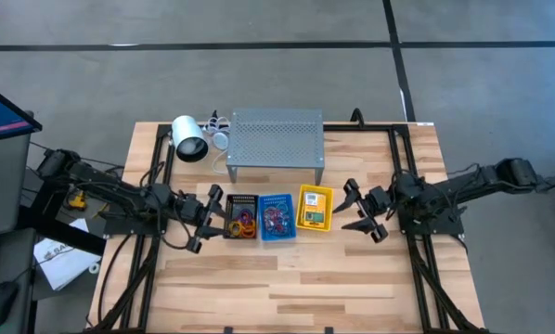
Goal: Pick & Place Office Desk Supplies
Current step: Put the black basket on the shelf
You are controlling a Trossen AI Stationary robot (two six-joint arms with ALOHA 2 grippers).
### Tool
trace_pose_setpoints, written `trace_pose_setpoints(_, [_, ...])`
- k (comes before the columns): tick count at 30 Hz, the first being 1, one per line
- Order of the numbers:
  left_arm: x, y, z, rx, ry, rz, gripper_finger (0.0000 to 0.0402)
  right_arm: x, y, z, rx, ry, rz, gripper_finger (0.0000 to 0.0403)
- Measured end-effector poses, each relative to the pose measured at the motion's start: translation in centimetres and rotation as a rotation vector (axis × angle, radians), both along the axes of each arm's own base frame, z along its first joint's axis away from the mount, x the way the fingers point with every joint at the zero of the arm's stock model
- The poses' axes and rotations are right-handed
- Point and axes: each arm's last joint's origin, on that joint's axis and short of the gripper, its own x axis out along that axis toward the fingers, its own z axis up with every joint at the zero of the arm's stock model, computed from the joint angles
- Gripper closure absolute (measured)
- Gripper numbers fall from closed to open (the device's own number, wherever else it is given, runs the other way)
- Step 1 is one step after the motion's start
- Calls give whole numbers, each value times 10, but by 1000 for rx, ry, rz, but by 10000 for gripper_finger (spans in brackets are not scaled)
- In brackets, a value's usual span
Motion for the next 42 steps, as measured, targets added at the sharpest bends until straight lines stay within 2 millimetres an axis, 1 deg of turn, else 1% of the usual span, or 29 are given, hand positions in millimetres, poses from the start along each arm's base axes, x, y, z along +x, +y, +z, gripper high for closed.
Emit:
trace_pose_setpoints(5, [1, 3, -2, -10, 21, 107, 266, 5, 11, -5, -11, -2, 54, 180])
trace_pose_setpoints(9, [1, 5, -2, -13, 22, 136, 266, 9, 15, -9, -11, 8, 66, 180])
trace_pose_setpoints(13, [1, 5, -2, -14, 22, 145, 266, 10, 15, -10, -5, -3, 64, 180])
trace_pose_setpoints(17, [1, 5, -1, -16, 17, 146, 266, 10, 14, -6, 1, -51, 58, 180])
trace_pose_setpoints(28, [1, 5, -1, -19, 17, 146, 266, 11, 9, -7, 0, -37, 32, 180])
trace_pose_setpoints(34, [1, 5, -1, -16, 20, 146, 266, 9, 10, 0, 7, -105, 35, 180])
trace_pose_setpoints(38, [2, 5, -6, -5, 62, 167, 266, 9, 10, 1, 4, -122, 34, 180])
trace_pose_setpoints(42, [3, 7, -12, 2, 155, 232, 266, 9, 10, 0, 1, -114, 34, 180])
